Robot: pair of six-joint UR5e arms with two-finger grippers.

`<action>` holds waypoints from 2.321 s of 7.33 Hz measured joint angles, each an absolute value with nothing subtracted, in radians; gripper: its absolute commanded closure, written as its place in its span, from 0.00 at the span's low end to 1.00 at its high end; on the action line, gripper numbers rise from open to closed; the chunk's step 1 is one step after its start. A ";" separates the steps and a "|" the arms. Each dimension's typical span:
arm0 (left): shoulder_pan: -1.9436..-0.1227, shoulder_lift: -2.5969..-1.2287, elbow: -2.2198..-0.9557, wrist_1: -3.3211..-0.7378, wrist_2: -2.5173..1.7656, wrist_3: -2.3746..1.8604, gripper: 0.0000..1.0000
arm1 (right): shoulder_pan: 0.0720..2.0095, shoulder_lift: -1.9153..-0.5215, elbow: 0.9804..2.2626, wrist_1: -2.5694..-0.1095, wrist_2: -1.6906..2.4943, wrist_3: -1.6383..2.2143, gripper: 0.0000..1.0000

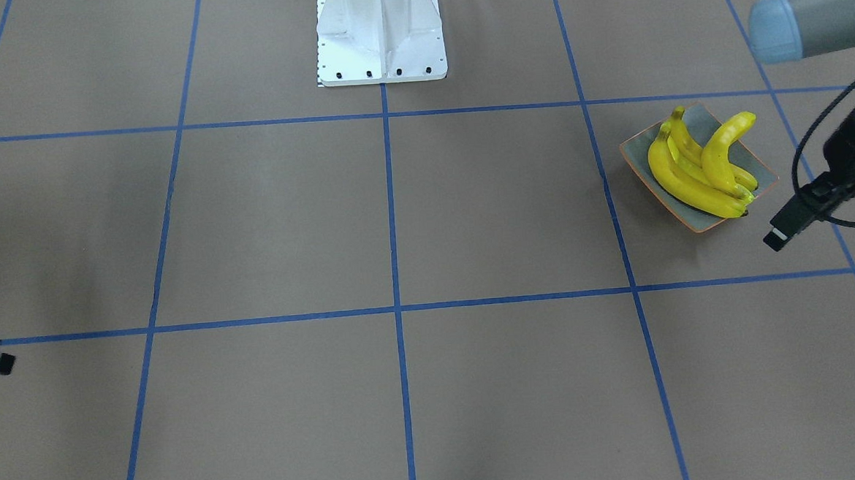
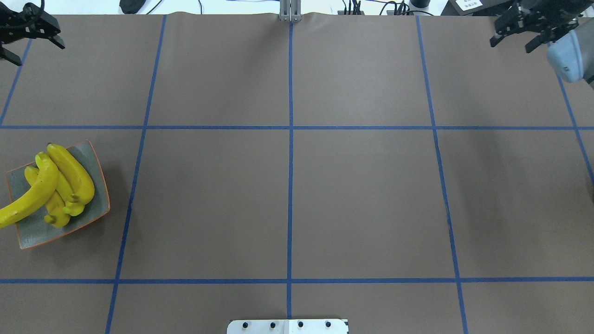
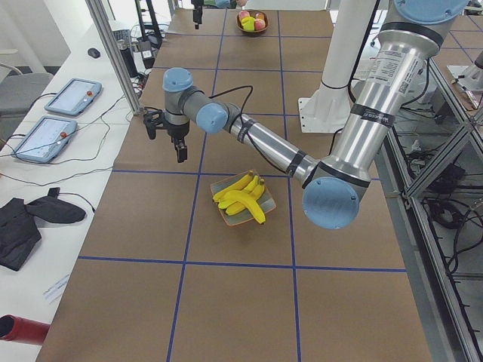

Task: Transfer all bananas from basket to plate

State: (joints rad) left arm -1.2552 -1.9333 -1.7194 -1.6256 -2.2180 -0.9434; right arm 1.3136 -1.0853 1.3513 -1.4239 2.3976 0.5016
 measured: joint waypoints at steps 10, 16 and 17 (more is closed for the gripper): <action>-1.571 -1.693 -1.553 -1.619 -2.336 -0.072 0.00 | 1.566 -1.442 1.438 -1.540 2.379 0.050 0.00; -1.574 -1.593 -1.462 -1.893 -2.333 -0.048 0.00 | 1.616 -1.500 1.456 -1.534 2.393 0.056 0.00; -1.573 -1.596 -1.459 -1.890 -2.332 -0.044 0.00 | 1.630 -1.498 1.487 -1.601 2.392 0.058 0.00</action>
